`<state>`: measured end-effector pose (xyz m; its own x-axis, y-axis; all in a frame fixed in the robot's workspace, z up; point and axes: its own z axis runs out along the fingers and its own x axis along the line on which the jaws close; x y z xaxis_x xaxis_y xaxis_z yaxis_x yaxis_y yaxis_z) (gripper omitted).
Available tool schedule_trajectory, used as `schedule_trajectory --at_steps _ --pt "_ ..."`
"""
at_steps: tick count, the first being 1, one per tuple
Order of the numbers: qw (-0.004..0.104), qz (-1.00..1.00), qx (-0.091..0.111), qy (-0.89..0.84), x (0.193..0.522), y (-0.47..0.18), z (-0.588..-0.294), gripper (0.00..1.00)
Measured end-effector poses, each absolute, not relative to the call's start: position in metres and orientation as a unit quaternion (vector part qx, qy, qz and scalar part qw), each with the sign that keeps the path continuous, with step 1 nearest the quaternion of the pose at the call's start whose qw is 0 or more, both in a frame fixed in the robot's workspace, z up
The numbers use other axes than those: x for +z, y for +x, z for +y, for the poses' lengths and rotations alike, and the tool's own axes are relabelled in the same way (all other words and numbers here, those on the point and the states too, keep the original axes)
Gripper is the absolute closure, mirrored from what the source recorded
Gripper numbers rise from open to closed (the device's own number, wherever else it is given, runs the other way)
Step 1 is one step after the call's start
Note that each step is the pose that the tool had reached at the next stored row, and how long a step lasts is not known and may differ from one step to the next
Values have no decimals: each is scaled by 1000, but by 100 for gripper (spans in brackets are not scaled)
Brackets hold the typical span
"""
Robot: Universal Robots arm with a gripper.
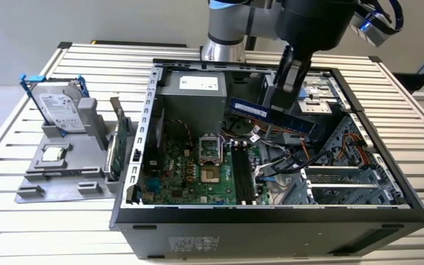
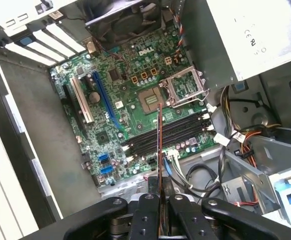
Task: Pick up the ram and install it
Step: 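Insert the ram into the slot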
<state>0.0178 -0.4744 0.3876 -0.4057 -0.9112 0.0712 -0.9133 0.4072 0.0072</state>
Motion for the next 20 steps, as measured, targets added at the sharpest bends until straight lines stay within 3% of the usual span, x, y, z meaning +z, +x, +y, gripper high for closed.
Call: schedule_trajectory --at_steps 20 --pt "33 -865 15 501 388 18 -474 100"
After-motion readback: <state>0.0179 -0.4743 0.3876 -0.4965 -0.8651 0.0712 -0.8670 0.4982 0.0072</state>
